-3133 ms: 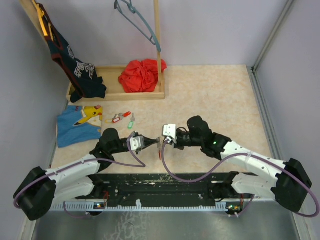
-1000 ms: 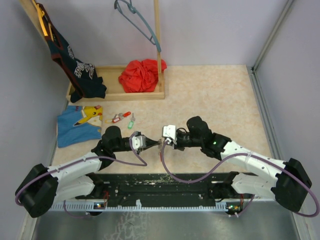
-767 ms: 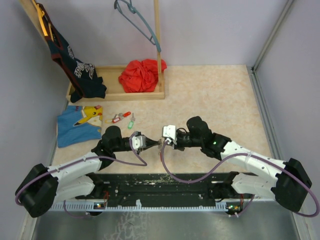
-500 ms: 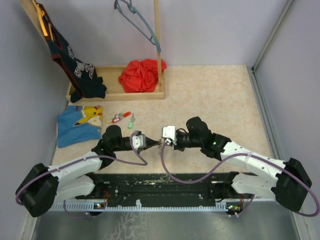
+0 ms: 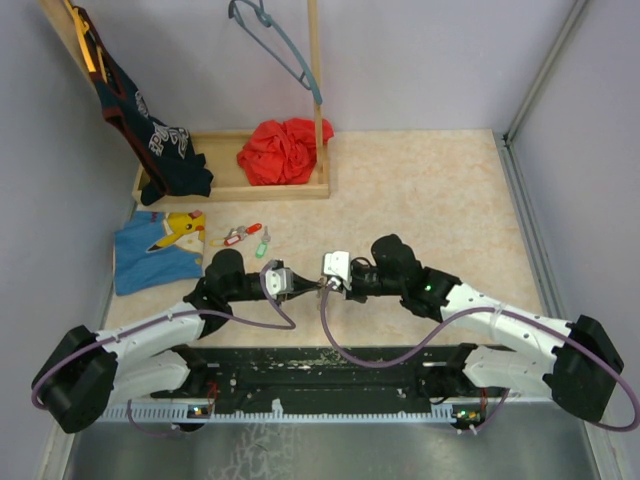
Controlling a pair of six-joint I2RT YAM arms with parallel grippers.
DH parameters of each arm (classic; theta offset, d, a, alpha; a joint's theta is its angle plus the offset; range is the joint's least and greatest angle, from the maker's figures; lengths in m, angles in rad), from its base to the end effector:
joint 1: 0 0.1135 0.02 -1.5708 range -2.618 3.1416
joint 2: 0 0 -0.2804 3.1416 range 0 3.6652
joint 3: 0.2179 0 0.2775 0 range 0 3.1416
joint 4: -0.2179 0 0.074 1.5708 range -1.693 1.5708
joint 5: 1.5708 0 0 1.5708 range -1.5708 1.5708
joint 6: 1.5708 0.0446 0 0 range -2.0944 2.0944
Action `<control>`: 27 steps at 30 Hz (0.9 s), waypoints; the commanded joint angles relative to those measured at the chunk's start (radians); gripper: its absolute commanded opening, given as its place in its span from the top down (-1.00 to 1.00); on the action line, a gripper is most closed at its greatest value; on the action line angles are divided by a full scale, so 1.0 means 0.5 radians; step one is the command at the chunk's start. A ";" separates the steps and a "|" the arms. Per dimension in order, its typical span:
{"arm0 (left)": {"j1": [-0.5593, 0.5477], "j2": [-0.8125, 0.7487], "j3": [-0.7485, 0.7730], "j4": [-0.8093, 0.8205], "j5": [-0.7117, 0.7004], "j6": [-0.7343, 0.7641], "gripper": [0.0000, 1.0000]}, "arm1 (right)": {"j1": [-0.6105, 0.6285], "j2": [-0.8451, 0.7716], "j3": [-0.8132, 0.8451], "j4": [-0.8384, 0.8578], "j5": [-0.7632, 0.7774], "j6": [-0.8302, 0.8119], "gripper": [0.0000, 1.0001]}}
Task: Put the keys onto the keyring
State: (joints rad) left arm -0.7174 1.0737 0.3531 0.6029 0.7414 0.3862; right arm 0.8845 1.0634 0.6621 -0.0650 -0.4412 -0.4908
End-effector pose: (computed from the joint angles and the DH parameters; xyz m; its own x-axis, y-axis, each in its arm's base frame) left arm 0.1577 -0.1776 0.2137 0.2910 0.1148 -0.9498 0.9506 0.0773 0.3006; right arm 0.1492 0.2122 0.2566 0.1924 -0.4377 -0.8783 -0.9644 0.0812 -0.2517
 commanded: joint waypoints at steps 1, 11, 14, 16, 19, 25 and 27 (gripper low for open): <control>-0.001 0.013 0.085 0.016 0.024 -0.015 1.00 | 0.050 -0.044 0.099 0.194 -0.064 0.046 1.00; -0.001 0.009 0.112 -0.064 -0.014 0.001 1.00 | 0.060 -0.085 0.130 0.131 -0.032 0.024 1.00; -0.003 0.012 0.125 -0.101 -0.030 0.012 1.00 | 0.060 -0.096 0.143 0.108 -0.027 0.022 1.00; -0.006 0.017 0.134 -0.124 -0.036 0.017 1.00 | 0.060 -0.094 0.157 0.089 -0.025 0.016 1.00; -0.010 0.022 0.152 -0.161 -0.042 0.032 1.00 | 0.060 -0.082 0.171 0.065 -0.019 0.012 1.00; -0.038 0.023 0.196 -0.283 -0.116 0.089 1.00 | 0.060 -0.050 0.225 -0.016 0.015 0.001 1.00; -0.051 0.028 0.212 -0.322 -0.141 0.104 1.00 | 0.060 -0.025 0.255 -0.061 0.025 -0.011 1.00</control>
State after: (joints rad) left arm -0.7296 1.0763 0.4179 0.4946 0.7139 0.4015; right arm 0.8948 1.0508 0.6994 -0.1238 -0.3939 -0.4896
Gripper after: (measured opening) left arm 0.007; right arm 0.008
